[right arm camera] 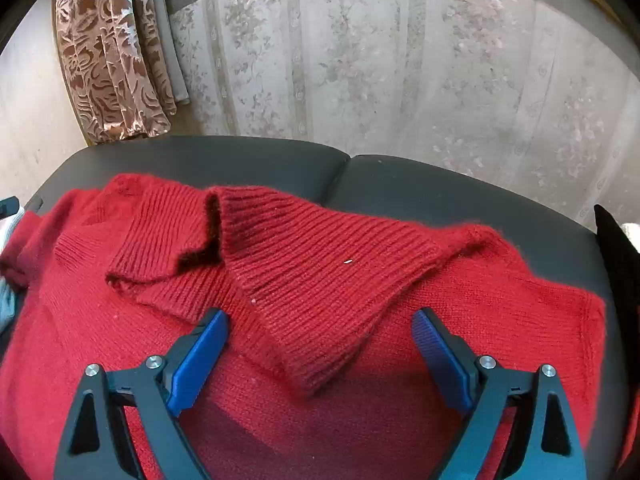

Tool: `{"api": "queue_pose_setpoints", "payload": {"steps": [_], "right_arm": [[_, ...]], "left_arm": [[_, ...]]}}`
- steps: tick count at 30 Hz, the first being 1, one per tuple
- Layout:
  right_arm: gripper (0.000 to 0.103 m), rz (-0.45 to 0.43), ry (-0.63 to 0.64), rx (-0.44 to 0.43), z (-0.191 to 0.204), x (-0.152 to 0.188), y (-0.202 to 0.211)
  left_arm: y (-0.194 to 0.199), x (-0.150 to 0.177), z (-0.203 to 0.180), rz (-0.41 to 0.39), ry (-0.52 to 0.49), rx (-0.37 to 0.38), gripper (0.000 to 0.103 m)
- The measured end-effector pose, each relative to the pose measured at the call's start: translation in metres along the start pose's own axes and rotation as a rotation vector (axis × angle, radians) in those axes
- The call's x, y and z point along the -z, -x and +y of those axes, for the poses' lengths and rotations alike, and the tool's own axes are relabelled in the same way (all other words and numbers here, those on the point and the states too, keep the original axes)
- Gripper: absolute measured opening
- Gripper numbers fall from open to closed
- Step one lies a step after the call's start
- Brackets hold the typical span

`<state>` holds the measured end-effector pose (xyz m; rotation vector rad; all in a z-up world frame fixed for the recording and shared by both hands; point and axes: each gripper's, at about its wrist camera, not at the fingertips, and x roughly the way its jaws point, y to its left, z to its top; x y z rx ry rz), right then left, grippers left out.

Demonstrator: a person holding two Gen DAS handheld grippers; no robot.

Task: Fold clothes
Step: 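Open both grippers to release the folded side, then grasp the red sweater beside the cream sweater with the left gripper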

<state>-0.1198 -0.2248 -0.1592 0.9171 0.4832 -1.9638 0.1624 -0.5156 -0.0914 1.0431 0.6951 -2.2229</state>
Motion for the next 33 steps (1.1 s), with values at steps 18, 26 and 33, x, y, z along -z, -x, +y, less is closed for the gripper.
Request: {"api": "queue_pose_setpoints", "payload": {"steps": [18,26,33], "right_arm": [[0.098,-0.003,-0.012,-0.018,-0.004,0.004,0.003],[0.099,-0.005,-0.017,-0.029,-0.006,0.005,0.004],[0.100,-0.004,-0.012,-0.030,-0.006,0.003,0.003]], "left_arm": [[-0.068,-0.011,-0.006,0.196,0.017,-0.221,0.045],[-0.050,-0.011,0.009,0.138,0.170,-0.123,0.004],[-0.021,-0.024,0.019,0.069,0.173,-0.070,0.002]]}}
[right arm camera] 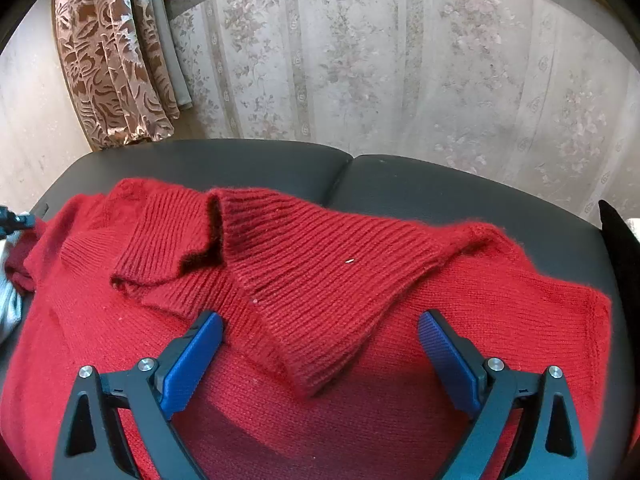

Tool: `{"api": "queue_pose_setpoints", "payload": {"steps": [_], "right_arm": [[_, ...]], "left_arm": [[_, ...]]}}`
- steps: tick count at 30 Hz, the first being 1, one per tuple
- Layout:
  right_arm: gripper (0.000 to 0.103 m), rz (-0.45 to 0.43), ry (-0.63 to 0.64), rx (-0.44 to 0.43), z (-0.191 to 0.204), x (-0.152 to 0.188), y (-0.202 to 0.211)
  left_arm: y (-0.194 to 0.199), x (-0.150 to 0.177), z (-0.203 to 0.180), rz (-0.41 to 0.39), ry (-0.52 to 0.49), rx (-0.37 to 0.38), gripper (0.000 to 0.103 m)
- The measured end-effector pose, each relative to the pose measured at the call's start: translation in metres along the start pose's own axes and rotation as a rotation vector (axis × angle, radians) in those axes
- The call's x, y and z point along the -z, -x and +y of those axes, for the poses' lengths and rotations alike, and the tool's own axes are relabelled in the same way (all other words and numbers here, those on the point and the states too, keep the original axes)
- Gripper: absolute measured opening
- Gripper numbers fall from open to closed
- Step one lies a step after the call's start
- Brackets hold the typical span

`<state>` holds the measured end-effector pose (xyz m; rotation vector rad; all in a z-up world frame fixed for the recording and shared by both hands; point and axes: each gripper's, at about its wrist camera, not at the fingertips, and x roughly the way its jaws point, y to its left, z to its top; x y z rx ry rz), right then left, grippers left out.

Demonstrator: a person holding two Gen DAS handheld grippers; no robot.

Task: Fold clothes
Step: 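Grasp the red sweater beside the cream sweater with the left gripper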

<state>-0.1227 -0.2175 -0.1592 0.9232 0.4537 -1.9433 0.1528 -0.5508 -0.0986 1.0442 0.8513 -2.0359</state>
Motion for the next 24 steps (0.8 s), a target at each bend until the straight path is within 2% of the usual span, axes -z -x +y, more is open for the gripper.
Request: {"api": "queue_pose_setpoints", "payload": {"steps": [2,3,5,6,7,9,12,15,17,20,21,24], "right_arm": [[0.100,0.000,0.001,0.000,0.000,0.000,0.000],[0.100,0.000,0.002,0.000,0.000,0.000,0.000],[0.100,0.000,0.002,0.000,0.000,-0.001,0.000],[0.100,0.000,0.002,0.000,0.000,0.000,-0.001],[0.100,0.000,0.002,0.000,0.000,0.000,-0.001],[0.101,0.000,0.001,-0.001,0.000,0.000,-0.001],[0.102,0.000,-0.001,-0.009,-0.001,0.001,-0.001],[0.103,-0.002,-0.007,-0.016,-0.002,0.002,0.000],[0.103,-0.003,-0.006,-0.016,-0.001,0.002,0.000],[0.103,-0.003,-0.008,-0.018,-0.001,0.003,0.000],[0.103,-0.004,-0.009,-0.018,-0.001,0.003,0.000],[0.103,-0.001,-0.006,-0.018,-0.001,0.002,0.000]], "left_arm": [[-0.001,0.001,-0.011,0.017,-0.062,-0.028,0.014],[-0.004,0.004,-0.018,0.034,-0.099,-0.048,0.024],[-0.013,0.009,-0.030,0.066,-0.157,-0.091,0.028],[-0.018,0.010,-0.034,0.081,-0.181,-0.113,0.034],[-0.024,0.012,-0.039,0.099,-0.207,-0.133,0.046],[-0.037,0.020,-0.050,0.135,-0.283,-0.158,0.053],[-0.048,0.029,-0.060,0.139,-0.367,-0.187,0.058],[-0.050,0.029,-0.053,0.130,-0.322,-0.156,0.066],[-0.050,0.028,-0.042,0.124,-0.260,-0.127,0.064],[-0.044,0.032,-0.029,0.090,-0.229,-0.111,0.033],[-0.042,0.032,-0.025,0.084,-0.217,-0.108,0.014],[-0.029,0.030,-0.002,0.050,-0.079,-0.006,0.009]]}}
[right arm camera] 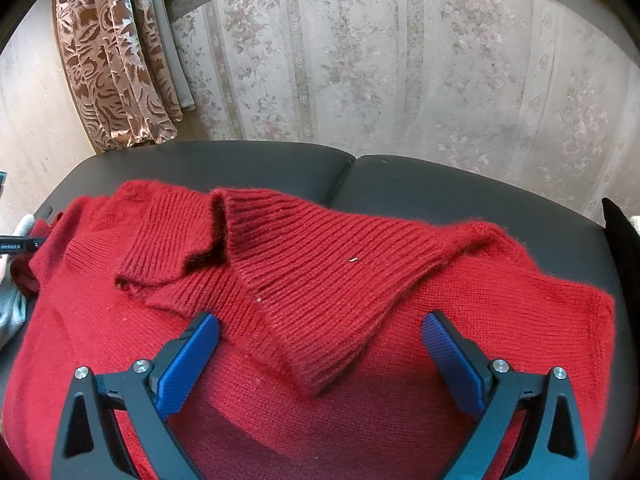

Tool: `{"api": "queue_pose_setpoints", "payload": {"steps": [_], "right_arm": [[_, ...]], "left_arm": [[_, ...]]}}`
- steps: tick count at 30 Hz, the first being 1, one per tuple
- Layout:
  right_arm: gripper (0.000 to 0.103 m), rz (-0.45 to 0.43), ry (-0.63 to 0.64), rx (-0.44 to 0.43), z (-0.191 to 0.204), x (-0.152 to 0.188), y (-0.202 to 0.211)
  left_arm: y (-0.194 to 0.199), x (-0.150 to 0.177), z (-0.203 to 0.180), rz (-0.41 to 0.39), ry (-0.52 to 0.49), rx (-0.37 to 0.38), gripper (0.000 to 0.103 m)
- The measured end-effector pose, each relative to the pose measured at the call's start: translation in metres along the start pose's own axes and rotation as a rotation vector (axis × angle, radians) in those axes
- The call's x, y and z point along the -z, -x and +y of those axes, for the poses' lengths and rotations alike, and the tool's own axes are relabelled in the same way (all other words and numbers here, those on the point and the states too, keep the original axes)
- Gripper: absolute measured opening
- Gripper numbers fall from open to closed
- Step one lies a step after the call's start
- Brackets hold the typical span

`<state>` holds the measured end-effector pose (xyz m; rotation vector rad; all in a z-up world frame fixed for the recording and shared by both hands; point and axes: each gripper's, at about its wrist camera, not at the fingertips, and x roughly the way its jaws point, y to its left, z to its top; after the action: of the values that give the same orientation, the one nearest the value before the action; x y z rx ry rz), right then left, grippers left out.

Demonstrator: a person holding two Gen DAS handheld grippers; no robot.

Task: Fold clothes

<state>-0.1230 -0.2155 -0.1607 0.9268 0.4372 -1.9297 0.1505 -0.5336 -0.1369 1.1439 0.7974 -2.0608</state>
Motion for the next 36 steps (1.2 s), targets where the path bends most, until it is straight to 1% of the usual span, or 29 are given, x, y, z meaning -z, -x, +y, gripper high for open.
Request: {"api": "queue_pose_setpoints", "payload": {"steps": [5,7,8,11,12,14,16,18,20,21,23,24,26,27,28,29,30,33,36], "right_arm": [[0.103,0.003,0.004,0.004,0.001,-0.001,-0.001],[0.103,0.003,0.003,0.004,0.001,-0.001,-0.001],[0.103,0.004,0.003,0.004,0.001,-0.001,-0.001],[0.103,0.002,-0.005,0.010,0.003,0.001,0.000],[0.103,0.003,-0.004,0.010,0.003,0.001,0.000],[0.103,0.003,-0.003,0.011,0.002,0.001,0.000],[0.103,0.004,0.001,0.007,0.001,-0.002,-0.001],[0.103,0.005,0.003,0.005,0.000,-0.003,-0.001],[0.103,0.003,0.000,0.001,-0.002,-0.003,-0.001],[0.103,0.002,-0.002,-0.001,-0.002,-0.004,-0.001],[0.103,0.000,-0.006,-0.007,-0.003,-0.004,0.000],[0.103,-0.001,-0.009,-0.011,-0.004,-0.004,0.000],[0.103,-0.003,-0.017,-0.021,-0.006,-0.005,0.001],[0.103,-0.004,-0.021,-0.026,-0.007,-0.005,0.001],[0.103,-0.005,-0.025,-0.032,-0.008,-0.005,0.002],[0.103,-0.005,-0.030,-0.037,-0.009,-0.005,0.002],[0.103,-0.006,-0.033,-0.041,-0.009,-0.005,0.002],[0.103,-0.004,-0.038,-0.050,-0.010,-0.006,0.002],[0.103,-0.002,-0.044,-0.059,-0.010,-0.007,0.004]], "left_arm": [[0.017,0.001,0.025,-0.083,0.164,0.163,0.009],[0.032,0.000,0.026,-0.135,0.192,0.236,0.009],[0.037,-0.008,0.021,-0.163,0.191,0.276,0.009],[0.073,-0.003,0.000,-0.256,0.161,0.398,0.009],[0.085,-0.003,-0.010,-0.285,0.143,0.455,0.009],[0.101,-0.010,-0.039,-0.317,0.091,0.531,0.009],[0.119,-0.011,-0.070,-0.331,0.033,0.622,0.009],[0.129,-0.011,-0.105,-0.314,-0.030,0.714,0.009],[0.123,-0.012,-0.146,-0.279,-0.116,0.735,0.009],[0.117,-0.009,-0.161,-0.263,-0.140,0.727,0.009],[0.086,-0.005,-0.188,-0.187,-0.158,0.721,0.010],[0.068,-0.003,-0.200,-0.145,-0.161,0.713,0.011],[0.025,-0.003,-0.211,-0.076,-0.120,0.683,0.013],[0.005,-0.002,-0.214,-0.047,-0.095,0.666,0.017],[-0.004,0.002,-0.211,-0.042,-0.055,0.650,0.020],[-0.007,0.007,-0.204,-0.057,-0.018,0.642,0.020],[-0.010,0.012,-0.196,-0.075,0.019,0.637,0.022],[-0.003,0.031,-0.162,-0.153,0.126,0.647,0.025],[-0.002,0.062,-0.132,-0.185,0.160,0.591,0.025]]}}
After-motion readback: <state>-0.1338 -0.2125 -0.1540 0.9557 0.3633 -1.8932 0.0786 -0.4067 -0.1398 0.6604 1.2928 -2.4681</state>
